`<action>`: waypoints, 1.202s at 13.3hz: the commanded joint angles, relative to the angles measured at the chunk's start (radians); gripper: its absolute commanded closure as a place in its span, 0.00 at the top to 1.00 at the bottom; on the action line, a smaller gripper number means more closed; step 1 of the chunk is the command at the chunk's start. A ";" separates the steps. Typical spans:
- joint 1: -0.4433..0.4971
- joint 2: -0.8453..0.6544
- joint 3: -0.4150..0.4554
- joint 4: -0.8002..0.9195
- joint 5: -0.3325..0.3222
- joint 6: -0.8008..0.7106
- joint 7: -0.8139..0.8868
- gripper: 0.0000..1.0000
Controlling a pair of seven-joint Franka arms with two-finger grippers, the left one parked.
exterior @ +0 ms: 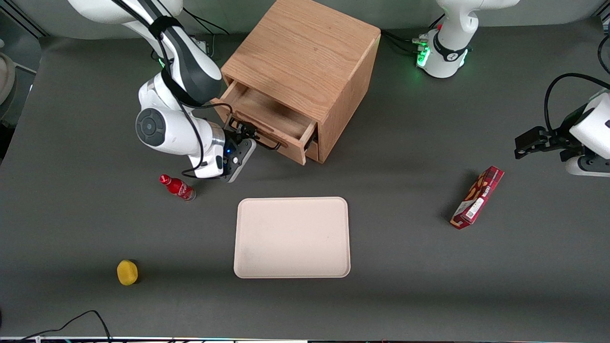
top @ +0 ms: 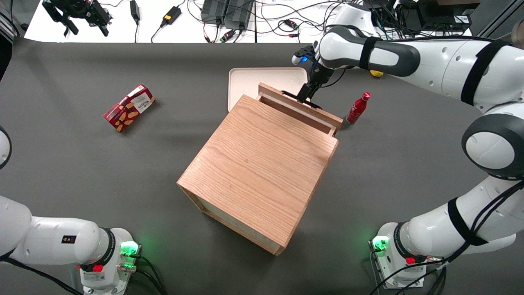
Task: Open upper drawer
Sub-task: 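Pull the upper drawer outward from the cabinet with the right gripper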
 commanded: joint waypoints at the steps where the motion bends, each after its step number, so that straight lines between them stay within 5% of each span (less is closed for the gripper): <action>1: 0.003 0.025 -0.016 0.033 -0.019 -0.008 -0.022 1.00; 16: 0.003 0.154 -0.077 0.242 -0.106 -0.120 -0.070 1.00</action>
